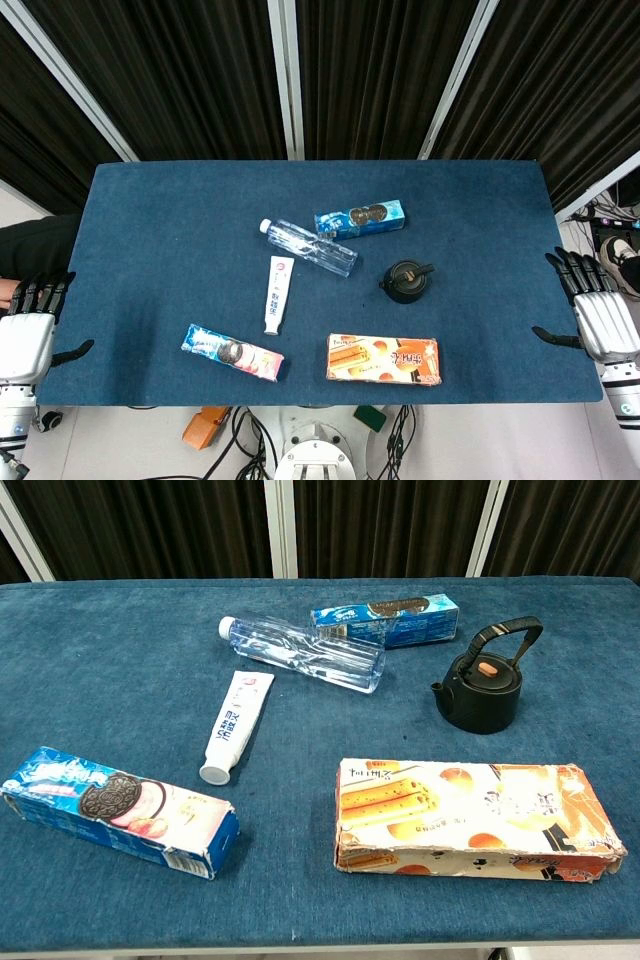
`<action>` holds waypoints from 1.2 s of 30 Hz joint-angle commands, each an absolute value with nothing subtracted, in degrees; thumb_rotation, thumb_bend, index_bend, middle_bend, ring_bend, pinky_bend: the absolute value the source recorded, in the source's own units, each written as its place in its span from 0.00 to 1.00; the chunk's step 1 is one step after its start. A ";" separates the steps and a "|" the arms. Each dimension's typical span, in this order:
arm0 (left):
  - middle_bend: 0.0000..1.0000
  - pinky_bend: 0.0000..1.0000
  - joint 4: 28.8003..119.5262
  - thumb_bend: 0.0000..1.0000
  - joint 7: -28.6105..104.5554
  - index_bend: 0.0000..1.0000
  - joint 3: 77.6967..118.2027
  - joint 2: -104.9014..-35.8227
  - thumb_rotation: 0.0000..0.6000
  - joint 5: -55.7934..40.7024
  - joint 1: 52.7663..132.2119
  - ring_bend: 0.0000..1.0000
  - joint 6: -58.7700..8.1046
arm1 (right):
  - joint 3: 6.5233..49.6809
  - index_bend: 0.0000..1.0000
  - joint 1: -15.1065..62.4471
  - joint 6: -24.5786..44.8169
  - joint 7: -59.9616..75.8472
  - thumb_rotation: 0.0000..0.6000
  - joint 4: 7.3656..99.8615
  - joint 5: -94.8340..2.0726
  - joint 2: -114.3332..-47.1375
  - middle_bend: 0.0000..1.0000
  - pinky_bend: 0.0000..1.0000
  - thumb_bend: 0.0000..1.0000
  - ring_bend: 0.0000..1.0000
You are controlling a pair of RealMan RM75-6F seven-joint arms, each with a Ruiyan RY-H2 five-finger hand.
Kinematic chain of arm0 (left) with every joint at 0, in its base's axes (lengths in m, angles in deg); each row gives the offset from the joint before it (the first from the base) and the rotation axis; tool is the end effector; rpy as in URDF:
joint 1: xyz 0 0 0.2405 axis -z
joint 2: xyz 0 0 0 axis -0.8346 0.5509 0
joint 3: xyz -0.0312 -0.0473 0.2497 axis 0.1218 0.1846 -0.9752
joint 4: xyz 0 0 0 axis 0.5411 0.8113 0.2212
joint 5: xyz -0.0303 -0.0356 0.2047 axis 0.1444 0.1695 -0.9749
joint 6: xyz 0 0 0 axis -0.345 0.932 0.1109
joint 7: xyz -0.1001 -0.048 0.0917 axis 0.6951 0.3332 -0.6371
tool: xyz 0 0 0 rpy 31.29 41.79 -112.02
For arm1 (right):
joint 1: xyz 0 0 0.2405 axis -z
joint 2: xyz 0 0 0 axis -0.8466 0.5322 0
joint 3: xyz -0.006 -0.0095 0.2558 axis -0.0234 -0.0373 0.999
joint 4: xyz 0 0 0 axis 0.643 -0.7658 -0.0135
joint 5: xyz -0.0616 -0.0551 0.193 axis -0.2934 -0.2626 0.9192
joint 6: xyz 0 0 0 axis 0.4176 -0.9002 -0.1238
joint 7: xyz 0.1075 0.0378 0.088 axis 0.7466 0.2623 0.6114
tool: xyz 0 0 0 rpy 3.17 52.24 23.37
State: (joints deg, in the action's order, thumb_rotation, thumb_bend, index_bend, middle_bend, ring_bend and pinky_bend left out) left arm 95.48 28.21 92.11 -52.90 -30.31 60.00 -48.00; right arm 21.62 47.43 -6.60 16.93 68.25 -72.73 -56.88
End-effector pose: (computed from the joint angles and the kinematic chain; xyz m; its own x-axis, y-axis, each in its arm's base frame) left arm -0.3114 0.1708 0.1528 0.5046 0.0001 0.8634 0.8624 0.0485 -0.5040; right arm -0.3054 -0.2158 0.1819 0.3674 -0.0257 0.9297 -0.9228 -0.1350 0.3609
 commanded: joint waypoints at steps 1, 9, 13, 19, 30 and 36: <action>0.10 0.00 95.47 0.05 28.27 0.06 92.13 -52.86 1.00 -30.28 59.99 0.00 -47.98 | 21.55 0.00 47.32 -6.49 16.85 1.00 68.19 -72.82 -57.11 0.06 0.03 0.00 0.02; 0.10 0.00 95.85 0.05 28.28 0.06 92.20 -52.56 1.00 -31.04 60.02 0.00 -48.43 | 21.57 0.00 43.82 -2.69 14.24 1.00 70.77 -75.34 -56.22 0.06 0.03 0.00 0.02; 0.10 0.00 95.78 0.05 28.51 0.06 92.19 -52.82 1.00 -31.32 60.10 0.00 -48.42 | 22.75 0.00 38.83 3.59 10.82 1.00 74.07 -75.92 -55.46 0.06 0.03 0.00 0.02; 0.10 0.00 95.39 0.05 28.90 0.06 92.11 -52.95 1.00 -30.77 59.78 0.00 -48.36 | 25.49 0.02 29.71 16.88 4.85 1.00 76.68 -71.58 -57.27 0.06 0.03 0.00 0.02; 0.10 0.00 94.82 0.05 29.48 0.06 92.34 -52.70 1.00 -29.41 59.70 0.00 -47.51 | 28.01 0.34 19.70 27.27 -3.96 1.00 71.39 -64.54 -66.46 0.24 0.11 0.00 0.20; 0.10 0.00 94.49 0.05 29.78 0.06 92.34 -52.80 1.00 -29.06 59.67 0.00 -47.20 | 27.58 0.41 17.94 28.75 -7.16 1.00 71.05 -61.67 -67.83 0.31 0.13 0.00 0.27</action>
